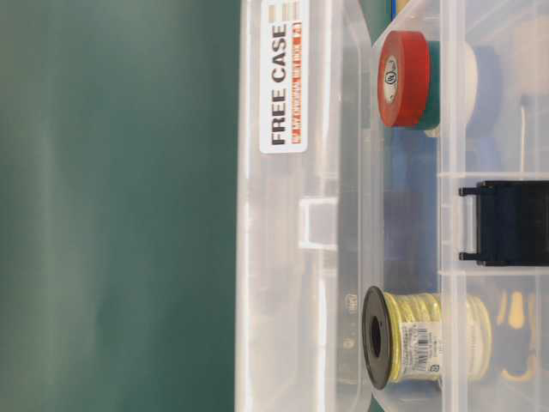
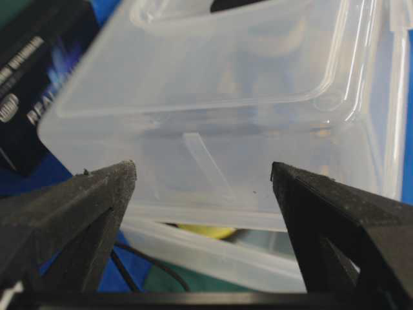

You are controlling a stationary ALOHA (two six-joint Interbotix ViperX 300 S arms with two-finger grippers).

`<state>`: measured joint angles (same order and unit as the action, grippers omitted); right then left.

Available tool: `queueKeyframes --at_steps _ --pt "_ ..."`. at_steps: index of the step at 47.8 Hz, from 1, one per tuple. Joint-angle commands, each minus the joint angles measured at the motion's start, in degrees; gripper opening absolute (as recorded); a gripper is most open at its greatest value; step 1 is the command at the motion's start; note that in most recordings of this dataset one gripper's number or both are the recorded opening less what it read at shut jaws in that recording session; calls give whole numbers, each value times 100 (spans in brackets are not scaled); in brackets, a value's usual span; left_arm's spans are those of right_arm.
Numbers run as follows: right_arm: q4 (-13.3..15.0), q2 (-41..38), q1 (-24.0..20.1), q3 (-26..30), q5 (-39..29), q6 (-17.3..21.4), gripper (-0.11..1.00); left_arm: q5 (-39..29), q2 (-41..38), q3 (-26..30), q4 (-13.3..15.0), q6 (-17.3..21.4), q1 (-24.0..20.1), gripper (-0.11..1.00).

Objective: Open the tool box with both arms.
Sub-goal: 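Grip the lid edges with both grippers and lift it up and back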

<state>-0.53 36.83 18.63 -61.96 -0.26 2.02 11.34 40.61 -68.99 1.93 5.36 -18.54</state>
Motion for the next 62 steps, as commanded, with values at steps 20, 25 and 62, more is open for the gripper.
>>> queueKeyframes --at_steps 20,25,62 --pt "88 26 158 369 396 -18 88 563 -9 185 9 88 -202 92" --pt "79 26 264 404 439 -44 88 686 -62 193 9 132 -299 92" --pt "88 -457 1239 694 976 -88 88 1257 -773 457 9 422 -1204 92"
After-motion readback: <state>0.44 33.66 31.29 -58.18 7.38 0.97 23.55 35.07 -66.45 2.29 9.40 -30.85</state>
